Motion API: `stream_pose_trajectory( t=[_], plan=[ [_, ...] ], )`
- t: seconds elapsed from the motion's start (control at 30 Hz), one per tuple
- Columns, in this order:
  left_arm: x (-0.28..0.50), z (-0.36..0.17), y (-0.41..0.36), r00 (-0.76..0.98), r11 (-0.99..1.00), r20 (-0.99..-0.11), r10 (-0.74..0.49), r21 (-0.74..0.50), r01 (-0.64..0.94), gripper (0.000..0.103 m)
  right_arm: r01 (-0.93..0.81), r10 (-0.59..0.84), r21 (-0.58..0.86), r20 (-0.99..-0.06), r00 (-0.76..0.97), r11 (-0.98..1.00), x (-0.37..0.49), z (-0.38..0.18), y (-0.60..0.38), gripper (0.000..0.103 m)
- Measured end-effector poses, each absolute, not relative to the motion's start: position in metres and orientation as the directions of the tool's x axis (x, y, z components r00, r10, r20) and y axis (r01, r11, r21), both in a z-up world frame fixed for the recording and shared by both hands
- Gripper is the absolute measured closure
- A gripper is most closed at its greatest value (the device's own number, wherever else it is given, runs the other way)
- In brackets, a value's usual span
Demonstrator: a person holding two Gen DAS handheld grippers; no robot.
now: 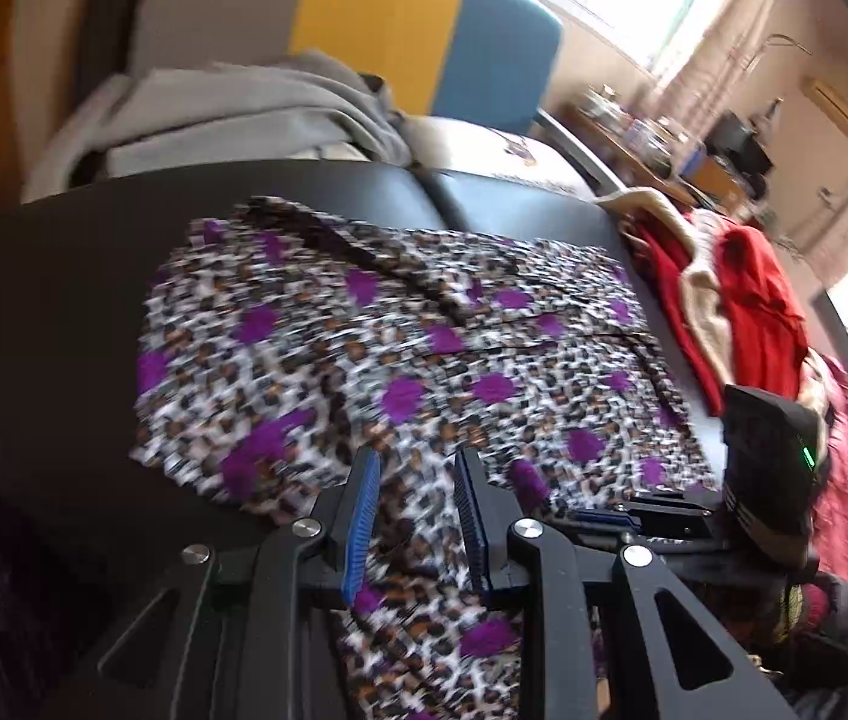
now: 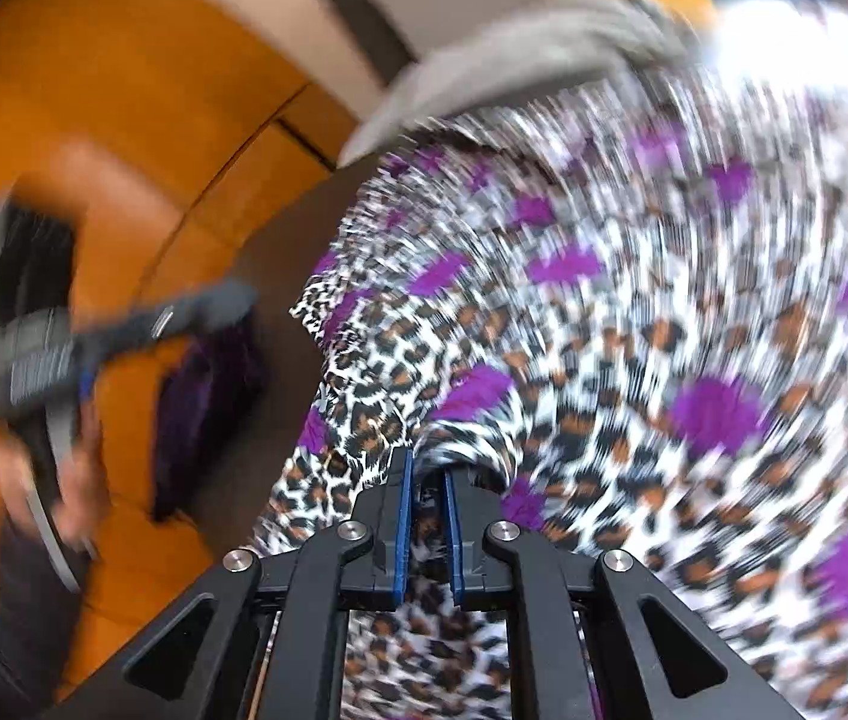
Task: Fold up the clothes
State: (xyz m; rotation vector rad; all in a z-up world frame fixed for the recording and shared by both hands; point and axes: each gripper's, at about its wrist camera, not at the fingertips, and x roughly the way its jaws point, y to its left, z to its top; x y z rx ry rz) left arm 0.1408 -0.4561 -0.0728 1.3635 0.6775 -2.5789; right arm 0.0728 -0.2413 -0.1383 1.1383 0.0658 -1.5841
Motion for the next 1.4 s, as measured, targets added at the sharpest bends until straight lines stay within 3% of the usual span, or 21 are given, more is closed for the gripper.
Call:
stream_pose_trajectory(
  t=[0.13, 0.4, 0.47, 0.5, 0.53, 0.57, 0.7, 0.87, 0.9, 0.93, 0.97, 1.03, 1.1, 1.3, 1.4],
  plan=[
    [0.098, -0.071, -0.447, -0.526, -0.960, -0.849, 0.051, -0.186, 0.207, 0.077, 0.845, -0.702, 0.410, -0.710, 0.061, -0.342, 0.072, -0.136, -0.240, 0.093],
    [0.033, -0.116, -0.421, -0.322, -0.990, -0.946, -0.023, 0.066, -0.123, 0.077, 0.791, -0.708, 0.507, -0.693, 0.137, -0.343, 0.051, -0.151, -0.224, 0.089],
    [0.026, -0.123, -0.416, -0.303, -0.975, -0.952, -0.039, 0.103, -0.197, 0.077, 0.742, -0.727, 0.588, -0.656, 0.204, -0.322, 0.045, -0.151, -0.221, 0.072],
    [0.022, -0.126, -0.413, -0.294, -0.967, -0.955, -0.038, 0.110, -0.231, 0.077, 0.713, -0.740, 0.629, -0.630, 0.236, -0.309, 0.044, -0.151, -0.219, 0.046],
    [0.020, -0.128, -0.412, -0.288, -0.962, -0.957, -0.033, 0.109, -0.252, 0.077, 0.681, -0.754, 0.670, -0.601, 0.265, -0.295, 0.043, -0.151, -0.217, 0.029],
    [0.018, -0.130, -0.412, -0.281, -0.956, -0.959, -0.028, 0.108, -0.273, 0.077, 0.662, -0.765, 0.695, -0.578, 0.283, -0.280, 0.043, -0.151, -0.217, 0.027],
    [0.014, -0.138, -0.409, -0.264, -0.938, -0.964, -0.013, 0.103, -0.331, 0.077, 0.605, -0.783, 0.752, -0.532, 0.322, -0.262, 0.048, -0.155, -0.221, 0.027],
    [0.024, -0.137, -0.417, -0.284, -0.947, -0.959, 0.003, 0.089, -0.309, 0.077, 0.598, -0.782, 0.747, -0.545, 0.300, -0.291, 0.054, -0.161, -0.229, 0.027],
    [0.028, -0.136, -0.417, -0.301, -0.947, -0.954, -0.007, 0.103, -0.306, 0.082, 0.600, -0.783, 0.743, -0.549, 0.292, -0.297, 0.055, -0.160, -0.230, 0.027],
    [0.032, -0.135, -0.418, -0.315, -0.949, -0.949, -0.012, 0.110, -0.296, 0.093, 0.608, -0.783, 0.732, -0.558, 0.275, -0.308, 0.055, -0.158, -0.231, 0.029],
    [0.036, -0.134, -0.419, -0.327, -0.954, -0.945, -0.010, 0.107, -0.279, 0.098, 0.625, -0.781, 0.712, -0.572, 0.249, -0.322, 0.057, -0.156, -0.233, 0.031],
    [0.043, -0.133, -0.421, -0.349, -0.965, -0.937, -0.008, 0.099, -0.243, 0.102, 0.662, -0.775, 0.663, -0.602, 0.193, -0.350, 0.060, -0.152, -0.237, 0.055],
    [0.053, -0.136, -0.428, -0.360, -0.977, -0.933, -0.010, 0.086, -0.195, 0.103, 0.698, -0.731, 0.612, -0.656, 0.187, -0.371, 0.065, -0.154, -0.250, 0.058],
    [0.083, -0.127, -0.447, -0.392, -0.991, -0.914, 0.106, -0.064, -0.119, 0.102, 0.725, -0.689, 0.545, -0.712, 0.135, -0.421, 0.074, -0.147, -0.264, 0.062],
    [0.081, -0.122, -0.452, -0.383, -0.992, -0.918, 0.104, -0.069, -0.103, 0.083, 0.643, -0.709, 0.619, -0.687, 0.163, -0.451, 0.063, -0.156, -0.263, 0.066]
  ],
)
